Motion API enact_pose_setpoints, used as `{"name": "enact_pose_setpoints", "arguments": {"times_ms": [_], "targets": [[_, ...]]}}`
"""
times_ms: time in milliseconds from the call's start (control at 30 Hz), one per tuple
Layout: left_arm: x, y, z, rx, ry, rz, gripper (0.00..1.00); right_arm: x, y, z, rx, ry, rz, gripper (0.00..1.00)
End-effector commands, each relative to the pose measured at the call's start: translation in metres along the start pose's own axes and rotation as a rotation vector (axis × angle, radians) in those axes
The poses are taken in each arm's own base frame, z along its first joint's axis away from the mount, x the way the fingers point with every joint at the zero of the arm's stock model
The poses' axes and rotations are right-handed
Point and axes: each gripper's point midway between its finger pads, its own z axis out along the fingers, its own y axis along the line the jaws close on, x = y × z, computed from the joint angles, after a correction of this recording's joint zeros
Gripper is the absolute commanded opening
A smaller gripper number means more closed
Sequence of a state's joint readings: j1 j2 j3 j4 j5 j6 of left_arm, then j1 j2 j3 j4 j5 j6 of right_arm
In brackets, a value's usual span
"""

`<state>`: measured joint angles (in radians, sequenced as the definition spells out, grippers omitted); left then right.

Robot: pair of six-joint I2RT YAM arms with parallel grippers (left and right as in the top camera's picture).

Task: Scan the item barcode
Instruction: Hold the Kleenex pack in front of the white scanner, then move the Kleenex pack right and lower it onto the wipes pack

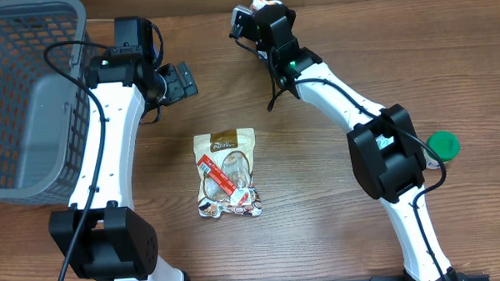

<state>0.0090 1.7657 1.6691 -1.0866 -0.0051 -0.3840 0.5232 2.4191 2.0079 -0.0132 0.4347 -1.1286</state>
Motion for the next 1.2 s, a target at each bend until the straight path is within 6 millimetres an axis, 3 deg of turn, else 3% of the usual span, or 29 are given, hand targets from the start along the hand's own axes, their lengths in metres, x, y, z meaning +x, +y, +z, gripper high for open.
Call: {"name": "enact_pose_setpoints", "arguments": {"times_ms": [0, 100, 467, 700, 1000, 1167], "targets": [[-0.006, 0.000, -0.011, 0.006, -0.033, 0.018, 1.00, 0.004, -0.004, 0.008, 0.040, 0.009, -0.096, 0.03], [-0.006, 0.000, -0.011, 0.006, -0.033, 0.018, 1.00, 0.005, 0.000, 0.010, 0.042, 0.015, -0.166, 0.03], [-0.006, 0.000, -0.011, 0.006, -0.033, 0.018, 1.00, 0.019, 0.003, 0.017, 0.038, 0.044, -0.161, 0.03], [-0.006, 0.000, -0.011, 0.006, -0.033, 0.018, 1.00, 0.016, 0.006, 0.017, 0.029, 0.026, -0.008, 0.03], [-0.006, 0.000, -0.011, 0.006, -0.033, 0.018, 1.00, 0.019, 0.013, 0.017, 0.000, 0.033, -0.017, 0.03], [-0.006, 0.000, -0.011, 0.006, -0.033, 0.018, 1.00, 0.020, 0.003, 0.013, 0.034, 0.058, 0.183, 0.03]]}}
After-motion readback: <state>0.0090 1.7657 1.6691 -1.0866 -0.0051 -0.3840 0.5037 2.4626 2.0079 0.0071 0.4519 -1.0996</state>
